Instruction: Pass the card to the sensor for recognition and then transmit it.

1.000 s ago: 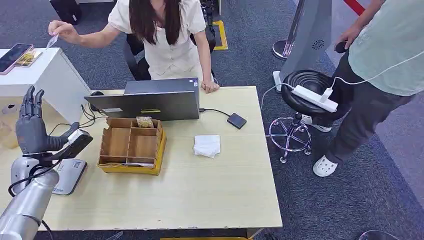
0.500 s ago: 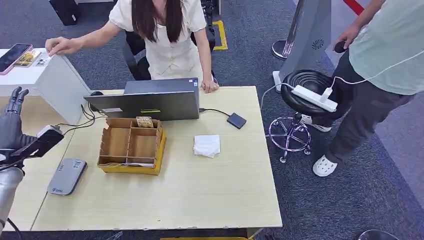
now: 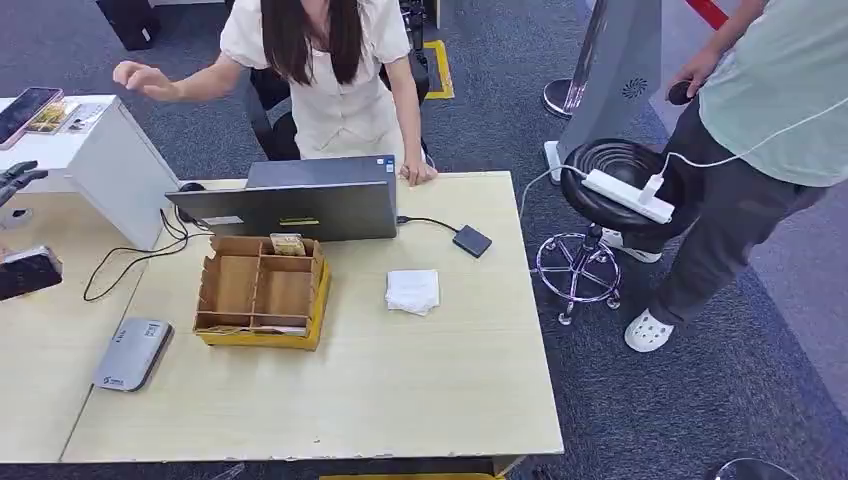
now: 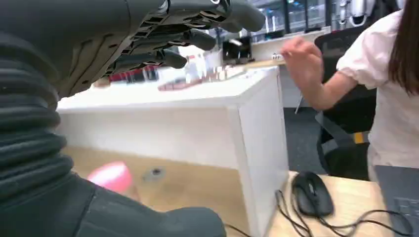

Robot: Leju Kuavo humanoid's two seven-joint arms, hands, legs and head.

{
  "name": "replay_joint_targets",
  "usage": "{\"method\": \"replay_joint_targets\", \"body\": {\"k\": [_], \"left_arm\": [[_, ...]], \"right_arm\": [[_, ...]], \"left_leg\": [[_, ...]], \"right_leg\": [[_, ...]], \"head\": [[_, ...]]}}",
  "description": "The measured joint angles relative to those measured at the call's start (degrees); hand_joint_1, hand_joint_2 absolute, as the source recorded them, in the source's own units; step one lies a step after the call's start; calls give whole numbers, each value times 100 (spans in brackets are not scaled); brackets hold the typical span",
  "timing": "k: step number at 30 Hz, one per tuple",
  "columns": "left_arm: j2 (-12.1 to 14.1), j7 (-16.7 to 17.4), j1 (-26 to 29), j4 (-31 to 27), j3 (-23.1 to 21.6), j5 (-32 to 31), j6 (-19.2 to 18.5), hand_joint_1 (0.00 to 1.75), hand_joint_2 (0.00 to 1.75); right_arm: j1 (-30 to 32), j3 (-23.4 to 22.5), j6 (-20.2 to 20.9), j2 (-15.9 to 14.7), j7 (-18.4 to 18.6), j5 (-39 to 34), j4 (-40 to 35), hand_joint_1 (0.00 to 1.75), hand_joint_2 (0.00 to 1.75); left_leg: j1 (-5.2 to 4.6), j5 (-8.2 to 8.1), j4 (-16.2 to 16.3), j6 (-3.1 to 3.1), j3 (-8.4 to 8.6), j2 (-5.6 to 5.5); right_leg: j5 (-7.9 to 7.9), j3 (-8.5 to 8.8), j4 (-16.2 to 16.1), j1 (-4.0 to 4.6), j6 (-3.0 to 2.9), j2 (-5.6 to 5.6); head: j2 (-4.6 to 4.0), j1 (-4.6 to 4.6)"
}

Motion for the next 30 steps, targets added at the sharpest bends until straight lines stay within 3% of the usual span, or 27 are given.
{"method": "replay_joint_targets", "body": {"k": [4, 6, 12, 17, 23, 30], "left_arm": [[728, -68, 220, -693, -378, -249, 634, 0, 175], [1084, -9, 456, -1063, -452, -222, 776, 0, 175], [1965, 138, 1164, -1856, -542, -50, 734, 0, 175], [2524, 194, 1615, -2328, -581, 119, 522, 0, 175], [2889, 334, 2265, -2736, -596, 411, 450, 0, 175], [3108, 424, 2960, -3082, -469, 825, 280, 0, 175]], "right_arm": [[3, -39, 0, -4, -55, -50, 7, 0, 0], [12, -53, 0, -7, -76, -63, 9, 0, 0], [33, -59, -4, -13, -92, -111, 13, 0, 0], [42, -74, -7, -22, -111, -120, 15, 0, 0], [41, -94, -7, -24, -125, -109, 15, 0, 0], [38, -96, -7, -22, -85, -96, 15, 0, 0]], "left_leg": [[1, -3, 0, -3, -3, 9], [1, -5, 0, -6, -4, 9], [3, -6, -1, -6, -8, 8], [2, -5, 0, -6, -7, 2], [2, -5, 0, -6, -6, 2], [2, -5, 0, -6, -7, -1]], "right_leg": [[0, -5, 0, 1, 0, 14], [-1, -6, 0, 1, -1, 13], [-3, -7, 0, 1, -2, 10], [-2, -4, 0, 1, -2, 1], [-2, -2, 0, 0, -2, 2], [-3, -1, 0, 0, -2, -1]], "head": [[0, 0], [0, 0], [0, -2], [0, -2], [0, 0], [0, 0]]}}
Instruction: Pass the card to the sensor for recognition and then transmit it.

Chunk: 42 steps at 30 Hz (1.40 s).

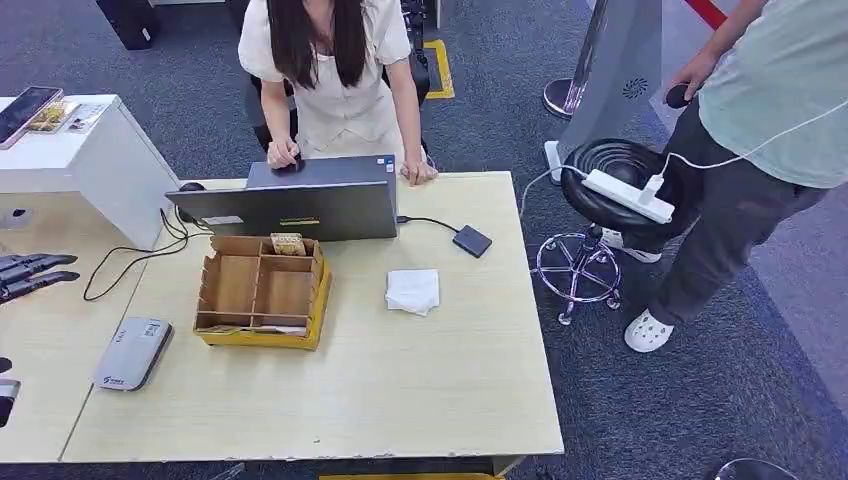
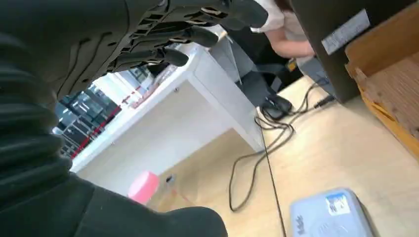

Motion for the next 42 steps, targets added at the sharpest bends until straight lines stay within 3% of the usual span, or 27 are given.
{"method": "replay_joint_targets", "body": {"k": [8, 18, 22, 28, 32, 38, 42], "left_arm": [[-276, 77, 1164, -227, 630, -383, 70, 0, 175], [-575, 60, 1575, -266, 1049, -426, 17, 0, 175], [-995, 204, 1603, -273, 1101, -720, -109, 0, 175], [-1780, 355, 1461, -264, 907, -1261, 65, 0, 175], [-2000, 405, 1426, -258, 804, -1292, 77, 0, 175], [-2533, 818, 1260, -212, 638, -1700, 140, 0, 175], [-3031, 1234, 1154, -126, 437, -2180, 431, 0, 175]], "right_arm": [[3, -2, 0, 2, 15, 46, 0, 0, 0], [3, -7, 0, 4, 26, 50, 0, 0, 0], [7, -13, -4, 7, 81, 57, 0, 0, 0], [4, -55, -20, 37, 109, 66, 0, 0, 0], [6, -63, -31, 37, 122, 66, 0, 0, 0], [10, -96, -48, 66, 188, 46, 2, 0, 0], [22, -107, -81, 85, 227, 42, 2, 0, 0]], "left_leg": [[1, 0, 0, 0, -1, 0], [0, 0, 0, 0, -2, -4], [0, 0, 0, 0, -4, -6], [-2, 0, 0, 1, -6, -13], [-2, 0, 0, 1, -6, -14], [-2, 0, 0, 1, -5, -18], [-4, 0, 0, 1, -6, -22]], "right_leg": [[0, 0, 0, 1, 0, -1], [0, 3, 0, 0, 0, -5], [-1, 2, 0, -1, 0, -7], [-1, 2, -1, -2, 1, -15], [-1, 2, -1, -2, 1, -16], [-1, 3, -1, -2, 1, -21], [-1, 2, -2, -5, 1, -24]], "head": [[0, 2], [0, 2], [0, 0], [0, 0], [0, 0], [0, 0], [0, 0]]}}
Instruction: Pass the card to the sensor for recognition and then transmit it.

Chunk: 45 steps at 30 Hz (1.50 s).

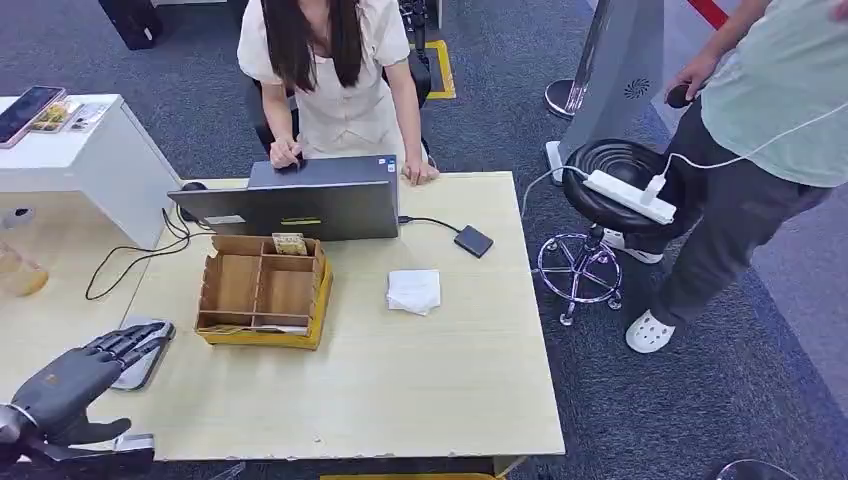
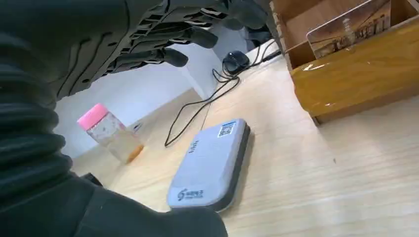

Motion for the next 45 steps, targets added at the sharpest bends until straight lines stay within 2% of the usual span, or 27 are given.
{"method": "replay_joint_targets", "body": {"k": [2, 5, 9, 14, 17, 25, 45], "left_arm": [[-227, 186, -41, 63, -94, -175, 70, 0, 175], [-738, 535, -196, 201, -216, -444, 232, 0, 175], [-1342, 889, -346, 345, -336, -607, 256, 0, 175], [-1922, 1108, -493, 454, -419, -662, 286, 0, 175], [-2160, 1112, -569, 494, -448, -671, 288, 0, 175], [-2392, 1101, -689, 527, -448, -697, 304, 0, 175], [-2637, 957, -710, 695, -448, -830, 459, 0, 175]], "right_arm": [[4, -11, -20, 13, 30, -11, 0, 0, 0], [31, -48, -20, 31, 85, -9, 0, 0, 0], [61, -116, -22, 42, 146, 18, -7, 0, 0], [107, -183, -22, 63, 192, 100, -15, 0, 0], [123, -253, -22, 76, 192, 157, -24, 0, 0], [142, -367, -22, 76, 190, 221, -31, 0, 0], [141, -520, -22, 76, 138, 356, -28, 0, 0]], "left_leg": [[0, -1, 0, 1, 0, 1], [-4, -1, 0, 1, -1, -4], [-7, -1, 1, 2, -1, -3], [-9, -1, 2, 2, 0, -3], [-9, -1, 2, 2, 1, -2], [-7, -1, 2, 2, 1, -3], [-7, -1, 2, 2, 1, -3]], "right_leg": [[0, 0, -1, 0, 0, 1], [-1, 1, -2, -3, 1, -7], [0, 0, -2, -6, 2, -5], [0, 0, -3, -8, 2, -4], [0, -1, -3, -7, 2, -3], [0, -1, -2, -6, 2, -3], [0, -1, -2, -6, 2, -3]], "head": [[0, 2], [0, -2], [0, -4], [0, -4], [0, -2], [0, -4], [0, -4]]}}
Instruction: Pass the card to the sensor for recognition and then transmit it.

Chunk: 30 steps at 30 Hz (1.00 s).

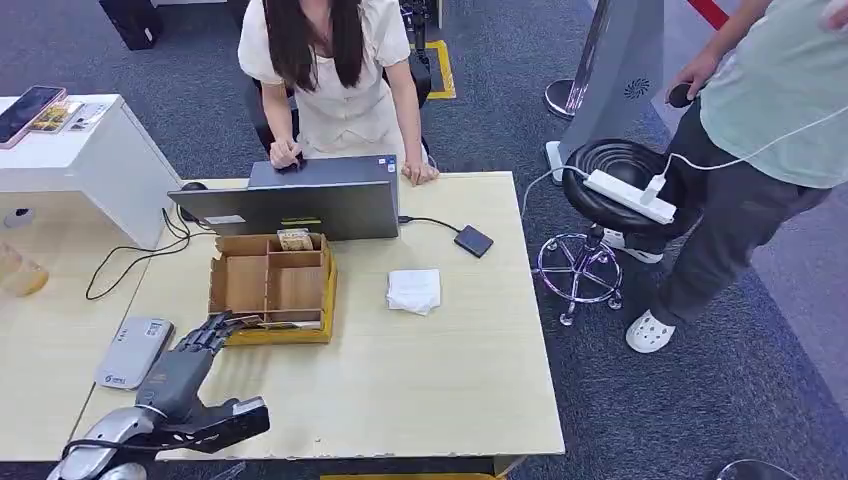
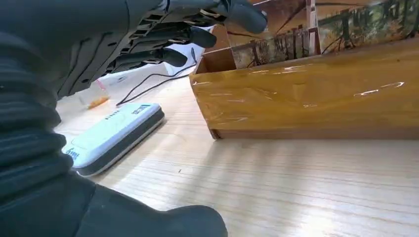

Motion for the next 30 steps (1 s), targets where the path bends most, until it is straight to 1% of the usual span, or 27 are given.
{"method": "replay_joint_targets", "body": {"k": [6, 13, 18, 20, 24, 27, 30], "left_arm": [[-7, 24, -4, 105, 20, -234, 129, 0, 175], [-7, 17, -119, 223, 197, -284, 146, 0, 175], [-4, 24, -149, 374, 317, -551, 234, 0, 175], [43, -33, -151, 444, 328, -775, 273, 0, 175], [253, -157, -148, 583, 328, -1049, 295, 0, 175], [374, -205, -144, 664, 328, -1101, 295, 0, 175], [400, -216, -145, 708, 332, -1080, 306, 0, 175]], "right_arm": [[0, -39, 0, 0, -7, 42, 0, 0, 0], [-2, -65, 0, 0, -17, 90, 0, 0, 0], [-6, -92, 0, 0, -68, 109, 9, 0, 0], [-8, -96, 0, 0, -72, 114, 13, 0, 0], [-11, -101, 2, 0, -74, 131, 26, 0, 0], [-12, -100, 2, 0, -74, 136, 28, 0, 0], [-12, -101, 2, 0, -76, 142, 28, 0, 0]], "left_leg": [[0, 0, 0, 0, 0, 0], [0, 0, 0, 0, 0, 0], [0, 0, 0, 0, 0, 0], [1, 0, 0, 0, -1, 0], [1, 0, 0, 0, -1, 1], [2, 0, 0, 0, -1, 1], [1, 0, 0, 0, -1, 1]], "right_leg": [[0, 0, 0, 0, 0, 1], [0, 0, 0, 0, 0, 1], [0, 0, 0, 0, 0, 1], [0, 0, 1, 0, 0, 1], [0, 0, 1, 1, -1, 2], [0, 0, 1, 2, -1, 1], [0, 0, 1, 1, -1, 1]], "head": [[0, 0], [0, 0], [0, 0], [0, 0], [0, 2], [0, 0], [0, 2]]}}
